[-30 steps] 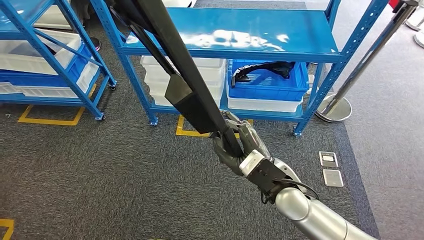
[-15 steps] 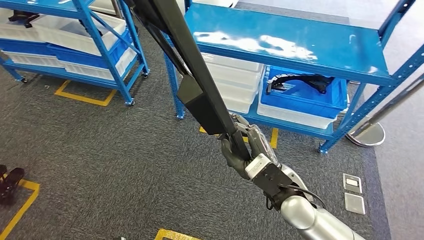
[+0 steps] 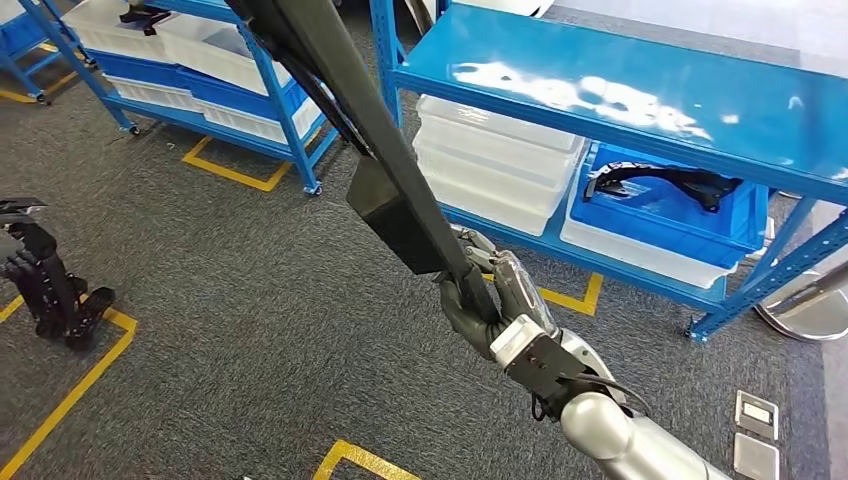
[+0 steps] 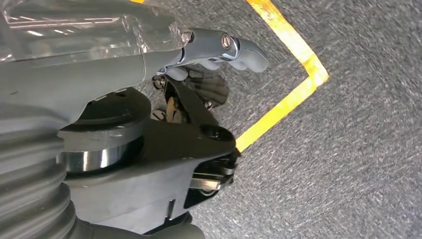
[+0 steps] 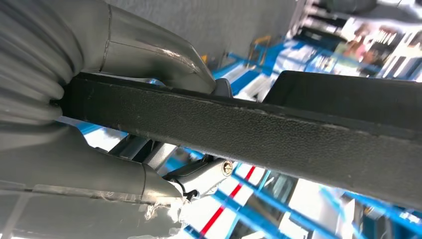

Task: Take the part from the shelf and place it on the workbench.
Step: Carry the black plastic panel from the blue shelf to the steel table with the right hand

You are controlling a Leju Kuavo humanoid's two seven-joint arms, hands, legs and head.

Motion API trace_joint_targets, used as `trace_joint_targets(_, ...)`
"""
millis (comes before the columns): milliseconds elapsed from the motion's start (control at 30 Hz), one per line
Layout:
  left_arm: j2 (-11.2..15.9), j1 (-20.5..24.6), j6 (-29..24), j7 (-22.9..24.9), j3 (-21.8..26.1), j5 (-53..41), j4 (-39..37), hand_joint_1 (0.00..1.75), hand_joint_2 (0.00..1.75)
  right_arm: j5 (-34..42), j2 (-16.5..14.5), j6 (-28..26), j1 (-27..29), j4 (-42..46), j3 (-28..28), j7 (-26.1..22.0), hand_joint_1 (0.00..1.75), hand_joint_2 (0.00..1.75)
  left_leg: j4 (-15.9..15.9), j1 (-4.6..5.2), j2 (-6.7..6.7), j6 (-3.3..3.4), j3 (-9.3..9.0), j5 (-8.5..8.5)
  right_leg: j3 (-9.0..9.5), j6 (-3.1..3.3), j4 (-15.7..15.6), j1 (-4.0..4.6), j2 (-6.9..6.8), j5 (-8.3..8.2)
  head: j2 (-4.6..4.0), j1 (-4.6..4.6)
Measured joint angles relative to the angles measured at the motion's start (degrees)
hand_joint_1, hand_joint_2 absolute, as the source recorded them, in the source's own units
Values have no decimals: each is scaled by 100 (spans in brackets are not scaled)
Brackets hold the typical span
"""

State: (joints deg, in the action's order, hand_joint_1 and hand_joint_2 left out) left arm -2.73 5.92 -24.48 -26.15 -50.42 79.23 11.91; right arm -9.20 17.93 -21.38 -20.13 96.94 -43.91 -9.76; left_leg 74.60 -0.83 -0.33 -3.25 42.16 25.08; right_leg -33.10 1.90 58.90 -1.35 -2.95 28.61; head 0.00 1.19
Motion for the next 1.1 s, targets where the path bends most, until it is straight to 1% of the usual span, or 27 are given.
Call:
trace_joint_targets(33,2,0,0,2,-3,1,0,0,175,0,-6,5,0,0,0,-7,175,175,-335,0,52,10,-183,-182,12,-7,0,0,-70,9,0,30)
trace_joint_targets(67,3,1,0,3,-4,1,0,0,175,0,-11,8,-1,1,1,-11,175,175,-776,11,187,30,-410,-356,27,-19,0,5,-133,19,0,63)
trace_joint_targets(133,6,6,0,5,-7,1,0,0,175,0,-20,13,-3,3,2,-17,175,175,-1408,64,418,104,-708,-557,48,-60,4,32,-242,41,0,110)
trace_joint_targets(167,7,5,0,7,-8,1,0,0,175,0,-25,15,-4,4,2,-20,175,175,-1522,92,465,145,-737,-570,54,-86,1,45,-296,45,0,115)
trace_joint_targets(233,7,-4,-1,10,-11,1,0,0,175,0,-36,19,-7,5,3,-21,175,175,-1555,109,336,229,-715,-595,75,-152,-20,51,-400,52,0,100)
trace_joint_targets(267,8,-10,-1,11,-14,1,0,0,175,0,-41,20,-8,5,4,-21,175,175,-1589,101,272,272,-724,-618,84,-184,-2,40,-360,85,0,89)
trace_joint_targets(333,9,-7,-2,11,-25,2,0,0,175,0,-45,21,-11,7,7,-25,175,175,-1662,74,139,356,-758,-670,-33,-216,314,15,-80,316,0,48)
trace_joint_targets(367,10,-3,-2,11,-32,1,0,0,175,1,-45,22,-8,7,8,-26,175,175,-1672,73,72,381,-759,-683,-185,-215,657,7,103,500,0,7)
trace_joint_targets(400,10,1,-2,11,-40,1,0,0,175,1,-45,22,0,7,8,-26,175,175,-1671,79,0,398,-755,-688,-380,-212,1059,8,214,681,0,-30)
trace_joint_targets(433,11,2,-1,11,-46,1,0,0,175,2,-45,22,11,7,8,-26,175,175,-1663,86,-80,404,-752,-688,-559,-209,1407,12,263,795,0,-66)
trace_joint_targets(467,11,1,-1,11,-51,1,0,0,175,2,-45,22,21,7,8,-24,175,175,-1651,93,-163,408,-750,-686,-671,-206,1599,16,282,804,0,-97)
trace_joint_targets(500,11,-1,-1,11,-54,1,0,0,175,2,-44,22,28,7,8,-23,175,175,-1634,97,-246,409,-750,-681,-675,-199,1552,18,291,692,0,-119)
trace_joint_targets(533,11,-1,-1,11,-55,1,0,0,175,2,-44,22,29,7,8,-23,175,175,-1612,98,-328,404,-751,-673,-576,-189,1287,15,315,484,0,-142)
trace_joint_targets(600,11,5,-1,11,-56,2,0,0,175,2,-45,22,28,7,10,-23,175,175,-1550,98,-469,375,-727,-642,-263,-172,509,-5,552,98,0,-185)
trace_joint_targets(667,11,8,0,15,-57,2,0,0,175,2,-51,22,29,10,11,-24,175,175,-1501,83,-582,319,-666,-631,-121,-163,118,-14,748,-21,0,-197)
trace_joint_targets(700,12,6,0,17,-58,3,0,0,175,2,-52,22,30,11,12,-25,175,175,-1500,71,-635,283,-640,-641,-119,-155,106,-3,749,-12,0,-192)
trace_joint_targets(733,14,-1,0,19,-58,2,-1,0,175,2,-53,22,28,13,14,-25,175,175,-1510,63,-690,246,-627,-652,-112,-130,89,-2,680,-24,0,-191)
trace_joint_targets(767,18,-6,-1,22,-59,2,-1,0,175,2,-55,26,24,13,16,-27,175,175,-1492,64,-659,211,-623,-642,-94,-101,63,-4,616,-36,0,-191)
trace_joint_targets(833,27,-3,-1,32,-60,-4,-2,0,175,1,-72,37,11,17,21,-42,175,175,-1219,88,-400,150,-518,-471,-49,-34,5,-25,465,-54,0,-135)
trace_joint_targets(867,30,2,-1,39,-61,-8,-2,0,175,0,-80,43,6,20,24,-50,175,175,-913,82,-221,127,-389,-301,-31,-10,-6,-17,383,-51,0,-94)
trace_joint_targets(900,30,6,3,45,-62,-13,-2,0,175,0,-86,48,4,22,27,-57,175,175,-537,67,-107,103,-209,-113,-21,10,-9,-8,304,-41,0,-47)
trace_joint_targets(933,30,7,11,56,-62,-16,-2,0,175,-3,-86,53,4,22,31,-61,175,175,-169,42,-53,80,-29,35,-13,20,-8,2,221,-31,0,-21)
trace_joint_targets(967,30,4,19,67,-64,-19,-2,0,175,-11,-87,57,5,22,32,-62,175,175,63,20,-31,63,88,92,-7,25,-8,8,138,-19,0,-4)
trace_joint_targets(1000,30,0,27,83,-66,-20,-2,0,175,-24,-89,61,5,22,33,-63,175,175,90,3,-16,52,101,43,3,24,-7,10,60,-8,0,17)
trace_joint_targets(1033,31,-2,32,98,-68,-20,-2,0,175,-39,-91,61,4,26,33,-64,175,175,-121,-7,11,49,-9,-107,20,17,-7,10,-14,6,0,42)
trace_joint_targets(1067,31,-2,32,109,-69,-20,-2,0,175,-54,-92,62,3,34,33,-65,175,175,-506,-9,72,57,-213,-311,44,7,-7,10,-81,24,0,68)
trace_joint_targets(1100,31,0,32,119,-70,-19,-2,0,175,-65,-92,63,0,47,33,-66,175,175,-929,7,204,75,-428,-471,68,-8,-7,17,-142,42,0,97)
